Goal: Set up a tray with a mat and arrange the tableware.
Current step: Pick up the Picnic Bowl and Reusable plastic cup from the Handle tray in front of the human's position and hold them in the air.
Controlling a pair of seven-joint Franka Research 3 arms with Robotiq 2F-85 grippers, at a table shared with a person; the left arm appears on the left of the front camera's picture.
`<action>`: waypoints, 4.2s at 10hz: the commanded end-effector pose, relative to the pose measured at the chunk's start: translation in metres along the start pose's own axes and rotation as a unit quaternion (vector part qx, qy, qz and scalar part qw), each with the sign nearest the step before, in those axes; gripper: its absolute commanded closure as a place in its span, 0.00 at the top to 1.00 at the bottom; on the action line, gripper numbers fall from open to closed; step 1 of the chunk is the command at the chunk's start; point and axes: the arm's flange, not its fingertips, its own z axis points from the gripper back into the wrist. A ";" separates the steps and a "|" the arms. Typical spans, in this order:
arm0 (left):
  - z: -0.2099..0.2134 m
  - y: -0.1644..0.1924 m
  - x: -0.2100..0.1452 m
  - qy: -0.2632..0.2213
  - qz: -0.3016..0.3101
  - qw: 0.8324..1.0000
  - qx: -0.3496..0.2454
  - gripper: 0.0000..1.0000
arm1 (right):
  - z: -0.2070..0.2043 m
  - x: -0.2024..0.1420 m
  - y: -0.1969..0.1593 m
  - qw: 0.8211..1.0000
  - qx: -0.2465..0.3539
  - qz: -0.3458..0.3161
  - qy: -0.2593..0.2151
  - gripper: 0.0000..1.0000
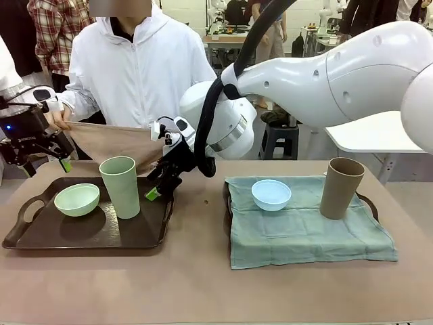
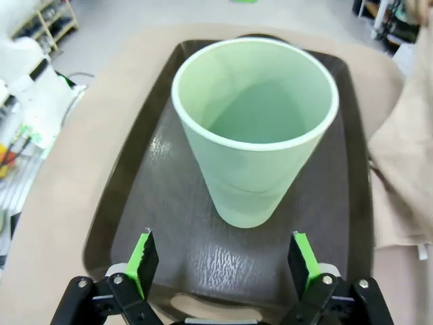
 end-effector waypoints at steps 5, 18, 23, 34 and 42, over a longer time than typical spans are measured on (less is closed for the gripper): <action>-0.043 0.005 0.010 -0.027 -0.048 0.998 0.003 1.00 | -0.037 -0.005 -0.016 0.999 0.003 -0.041 -0.029 1.00; -0.095 0.007 0.032 -0.021 -0.112 0.992 0.059 1.00 | -0.084 0.017 -0.041 0.999 -0.005 -0.028 -0.027 1.00; -0.104 0.010 0.042 -0.024 -0.068 0.995 0.068 0.64 | -0.080 0.014 -0.042 0.999 -0.002 -0.003 -0.036 0.53; -0.104 0.014 0.047 -0.021 -0.048 0.996 0.073 0.00 | -0.077 0.011 -0.037 0.999 0.000 0.014 -0.037 0.00; 0.018 0.002 0.003 -0.039 -0.036 0.998 0.036 0.00 | 0.017 0.104 0.044 0.998 -0.045 0.045 -0.012 0.00</action>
